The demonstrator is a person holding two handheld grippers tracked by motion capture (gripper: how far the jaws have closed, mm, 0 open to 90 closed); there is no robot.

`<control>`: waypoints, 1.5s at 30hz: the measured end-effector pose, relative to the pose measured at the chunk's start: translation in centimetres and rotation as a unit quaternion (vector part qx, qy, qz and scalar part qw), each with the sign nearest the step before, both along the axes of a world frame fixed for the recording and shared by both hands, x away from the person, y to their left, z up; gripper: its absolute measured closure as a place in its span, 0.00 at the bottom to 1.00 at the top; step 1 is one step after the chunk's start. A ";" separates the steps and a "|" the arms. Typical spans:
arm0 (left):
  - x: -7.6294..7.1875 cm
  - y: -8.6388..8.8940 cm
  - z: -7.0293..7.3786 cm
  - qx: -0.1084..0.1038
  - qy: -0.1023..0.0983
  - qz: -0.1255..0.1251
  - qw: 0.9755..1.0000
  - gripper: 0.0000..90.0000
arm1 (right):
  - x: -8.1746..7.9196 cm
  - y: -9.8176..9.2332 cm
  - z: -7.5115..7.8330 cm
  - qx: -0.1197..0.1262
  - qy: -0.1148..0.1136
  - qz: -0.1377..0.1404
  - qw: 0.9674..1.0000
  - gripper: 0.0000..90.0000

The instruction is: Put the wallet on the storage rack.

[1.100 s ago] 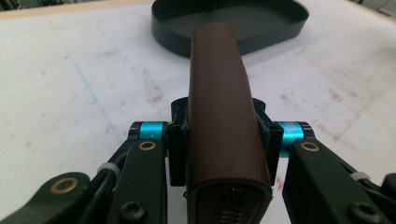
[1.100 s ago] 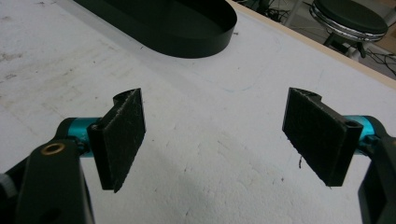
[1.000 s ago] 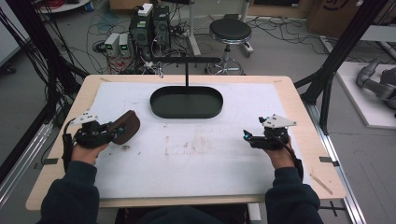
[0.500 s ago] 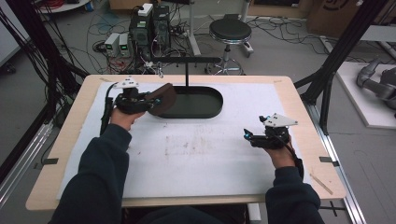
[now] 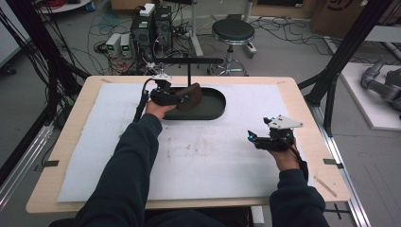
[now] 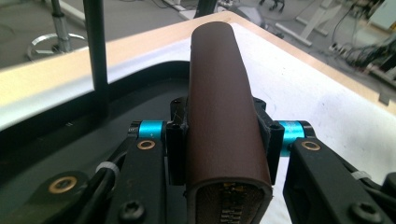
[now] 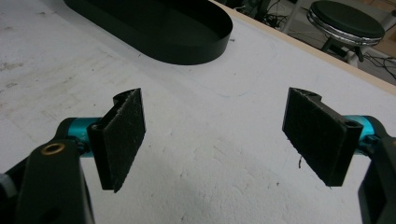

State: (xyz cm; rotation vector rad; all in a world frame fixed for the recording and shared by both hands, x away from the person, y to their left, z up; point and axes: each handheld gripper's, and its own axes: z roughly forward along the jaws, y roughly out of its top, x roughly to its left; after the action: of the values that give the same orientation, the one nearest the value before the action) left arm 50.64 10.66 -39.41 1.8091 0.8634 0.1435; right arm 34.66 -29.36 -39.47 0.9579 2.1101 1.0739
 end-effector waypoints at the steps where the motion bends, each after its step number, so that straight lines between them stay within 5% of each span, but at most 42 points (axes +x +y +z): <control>1: 0.2 -0.1 -0.5 -0.001 0.007 0.001 1.000 0.71 | 0.0 -0.1 0.0 -0.001 0.000 0.000 1.000 0.24; 9: 1.1 0.2 -2.0 0.017 0.020 0.029 0.999 0.67 | 0.0 -0.2 -0.2 -0.003 0.002 0.000 1.000 0.24; 14: 1.0 1.4 -0.9 0.040 -0.003 0.067 0.997 0.46 | 0.0 -0.1 -0.2 -0.007 0.003 0.000 1.000 0.24; 19: 0.0 3.2 0.3 0.036 -0.027 0.085 0.995 0.46 | -0.1 0.0 -0.2 -0.008 0.002 0.003 1.000 0.24; 24: -2.2 4.7 1.1 0.008 -0.034 0.098 0.995 0.34 | 0.0 0.0 -0.3 -0.007 0.004 0.002 1.000 0.24; 29: -5.6 6.2 2.5 -0.013 -0.070 0.087 0.994 0.24 | 0.2 -0.1 -0.4 -0.009 0.007 0.006 1.000 0.24; 31: -7.0 6.8 2.9 -0.011 -0.085 0.088 0.992 0.23 | 0.3 -0.1 -0.5 -0.009 0.009 0.006 1.000 0.24; 34: -9.4 7.7 3.1 0.001 -0.129 0.099 0.987 0.23 | 0.3 0.0 -0.5 -0.008 0.010 0.010 1.000 0.24; 36: -10.4 8.3 2.9 0.006 -0.142 0.102 0.985 0.23 | 0.4 0.0 -0.6 -0.008 0.012 0.011 1.000 0.24; 45: -13.8 10.6 1.9 0.025 -0.148 0.104 0.983 0.23 | 0.5 -0.1 -0.6 -0.004 0.012 0.009 1.000 0.24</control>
State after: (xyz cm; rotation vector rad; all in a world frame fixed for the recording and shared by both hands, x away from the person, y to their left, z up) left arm 36.85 21.29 -37.48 1.6854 0.8373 0.5573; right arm 35.20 -29.42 -40.09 0.9542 2.1449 1.0657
